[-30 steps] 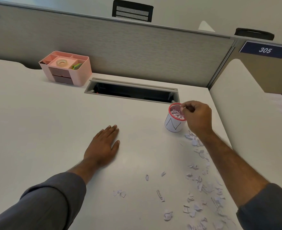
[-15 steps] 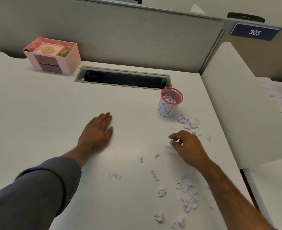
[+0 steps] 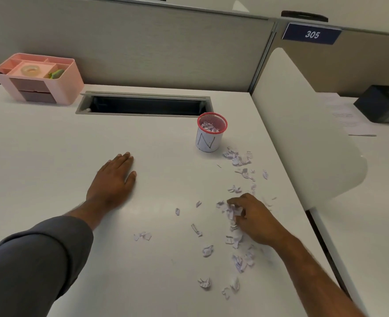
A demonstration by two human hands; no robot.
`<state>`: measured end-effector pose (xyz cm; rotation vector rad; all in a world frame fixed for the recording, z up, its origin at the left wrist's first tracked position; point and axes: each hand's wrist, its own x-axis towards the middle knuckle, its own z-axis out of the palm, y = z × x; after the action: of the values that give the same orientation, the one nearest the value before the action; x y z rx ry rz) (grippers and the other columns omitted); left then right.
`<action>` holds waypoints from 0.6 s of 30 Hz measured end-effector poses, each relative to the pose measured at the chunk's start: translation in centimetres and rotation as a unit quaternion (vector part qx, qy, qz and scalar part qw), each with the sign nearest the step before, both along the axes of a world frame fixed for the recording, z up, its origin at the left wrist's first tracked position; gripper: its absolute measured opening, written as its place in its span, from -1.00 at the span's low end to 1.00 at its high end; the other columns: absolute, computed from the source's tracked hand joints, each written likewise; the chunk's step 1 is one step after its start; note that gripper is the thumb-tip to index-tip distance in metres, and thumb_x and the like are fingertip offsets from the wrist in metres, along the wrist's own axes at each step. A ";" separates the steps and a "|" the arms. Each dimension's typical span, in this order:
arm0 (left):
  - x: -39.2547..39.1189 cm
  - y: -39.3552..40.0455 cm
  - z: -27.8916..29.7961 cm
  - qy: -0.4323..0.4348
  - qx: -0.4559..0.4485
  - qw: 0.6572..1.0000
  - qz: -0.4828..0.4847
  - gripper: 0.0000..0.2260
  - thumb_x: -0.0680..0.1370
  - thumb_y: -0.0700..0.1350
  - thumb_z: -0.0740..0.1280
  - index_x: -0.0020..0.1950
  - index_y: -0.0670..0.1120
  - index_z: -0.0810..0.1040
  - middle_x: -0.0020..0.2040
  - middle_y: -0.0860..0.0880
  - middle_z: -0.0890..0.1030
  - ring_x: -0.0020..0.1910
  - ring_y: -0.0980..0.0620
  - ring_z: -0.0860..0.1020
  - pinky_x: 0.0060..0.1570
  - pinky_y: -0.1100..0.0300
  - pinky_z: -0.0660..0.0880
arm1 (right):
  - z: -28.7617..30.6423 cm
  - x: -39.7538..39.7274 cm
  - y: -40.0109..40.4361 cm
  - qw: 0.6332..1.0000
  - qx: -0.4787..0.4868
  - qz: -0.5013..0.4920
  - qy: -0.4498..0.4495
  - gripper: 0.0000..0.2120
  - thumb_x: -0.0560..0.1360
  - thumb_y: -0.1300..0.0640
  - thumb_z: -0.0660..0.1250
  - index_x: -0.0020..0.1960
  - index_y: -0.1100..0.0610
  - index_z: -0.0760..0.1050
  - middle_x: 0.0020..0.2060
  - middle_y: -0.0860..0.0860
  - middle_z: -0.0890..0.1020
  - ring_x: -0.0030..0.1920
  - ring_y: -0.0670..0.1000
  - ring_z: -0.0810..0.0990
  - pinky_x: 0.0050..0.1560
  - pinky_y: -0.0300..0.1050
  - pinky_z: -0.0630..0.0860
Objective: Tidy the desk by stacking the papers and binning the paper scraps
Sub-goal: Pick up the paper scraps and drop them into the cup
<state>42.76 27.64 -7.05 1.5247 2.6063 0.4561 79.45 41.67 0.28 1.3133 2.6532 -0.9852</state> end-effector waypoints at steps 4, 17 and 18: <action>0.1 0.0 0.0 0.000 -0.003 1.000 0.000 -0.51 0.69 0.02 0.09 0.61 -0.05 0.21 0.62 0.02 0.18 0.60 0.05 0.11 0.58 0.10 0.01 | 1.1 1.0 0.2 1.000 -0.025 0.014 -0.007 -0.33 0.38 0.13 0.53 0.42 -0.04 0.35 0.24 -0.05 0.42 0.15 -0.08 0.44 0.12 -0.30 0.36; 0.2 -0.1 0.2 0.001 -0.006 1.000 -0.001 -0.51 0.69 0.03 0.09 0.61 -0.06 0.21 0.62 0.02 0.18 0.60 0.05 0.11 0.57 0.11 0.02 | -0.5 -2.2 -0.9 0.995 0.088 0.016 -0.046 -0.79 0.53 0.18 0.37 0.15 0.14 0.63 0.05 0.08 0.61 0.06 0.04 0.59 0.04 -0.33 0.38; 0.2 -0.1 0.2 0.001 -0.006 1.000 -0.001 -0.51 0.69 0.03 0.09 0.61 -0.06 0.20 0.62 0.02 0.18 0.61 0.05 0.11 0.57 0.11 0.01 | -0.5 -2.6 -0.7 0.995 0.087 0.015 -0.057 -0.80 0.53 0.18 0.37 0.14 0.14 0.64 0.07 0.08 0.62 0.06 0.04 0.59 0.08 -0.29 0.42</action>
<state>42.96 27.54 -6.82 1.5252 2.6034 0.4393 76.86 41.00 -0.18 1.3123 2.7136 -0.6686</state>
